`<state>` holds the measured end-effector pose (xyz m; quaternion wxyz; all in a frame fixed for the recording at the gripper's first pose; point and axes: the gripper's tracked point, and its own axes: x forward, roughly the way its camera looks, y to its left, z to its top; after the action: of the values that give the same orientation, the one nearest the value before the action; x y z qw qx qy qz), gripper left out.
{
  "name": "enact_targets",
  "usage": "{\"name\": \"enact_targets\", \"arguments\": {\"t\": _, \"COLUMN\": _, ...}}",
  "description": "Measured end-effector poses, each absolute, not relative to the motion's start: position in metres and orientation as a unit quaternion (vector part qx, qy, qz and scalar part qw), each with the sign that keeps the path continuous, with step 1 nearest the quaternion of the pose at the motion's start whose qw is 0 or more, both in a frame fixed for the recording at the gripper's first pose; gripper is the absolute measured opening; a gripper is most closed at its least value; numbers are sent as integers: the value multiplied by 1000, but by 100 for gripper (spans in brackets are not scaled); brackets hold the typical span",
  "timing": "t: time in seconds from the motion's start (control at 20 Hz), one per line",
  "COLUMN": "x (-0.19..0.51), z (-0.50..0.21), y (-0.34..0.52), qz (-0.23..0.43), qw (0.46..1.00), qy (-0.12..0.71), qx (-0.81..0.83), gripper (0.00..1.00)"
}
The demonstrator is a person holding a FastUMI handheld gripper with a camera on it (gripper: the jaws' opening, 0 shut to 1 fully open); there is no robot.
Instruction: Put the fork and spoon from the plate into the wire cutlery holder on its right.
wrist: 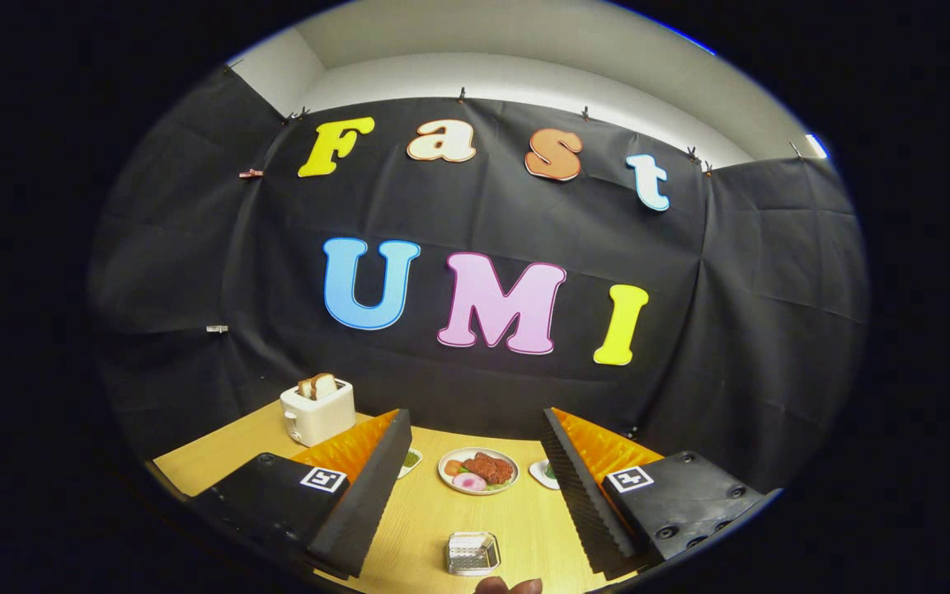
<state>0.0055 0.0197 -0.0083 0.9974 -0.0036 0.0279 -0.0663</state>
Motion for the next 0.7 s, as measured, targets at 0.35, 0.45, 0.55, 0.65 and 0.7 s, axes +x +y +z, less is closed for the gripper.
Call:
{"name": "enact_targets", "arguments": {"t": 0.35, "x": 14, "z": -81, "y": 107, "qz": 6, "qw": 988, "qy": 152, "qx": 31, "gripper": 98}}
{"name": "enact_targets", "arguments": {"t": 0.45, "x": 18, "z": -124, "y": 141, "qz": 28, "qw": 975, "qy": 214, "qx": 46, "gripper": 99}}
{"name": "enact_targets", "arguments": {"t": 0.55, "x": 17, "z": -170, "y": 180, "qz": 61, "qw": 956, "qy": 280, "qx": 56, "gripper": 99}}
{"name": "enact_targets", "arguments": {"t": 0.65, "x": 16, "z": -218, "y": 212, "qz": 89, "qw": 933, "qy": 344, "qx": 57, "gripper": 97}}
{"name": "enact_targets", "arguments": {"t": 0.7, "x": 15, "z": -241, "y": 229, "qz": 103, "qw": 918, "qy": 377, "qx": 61, "gripper": 97}}
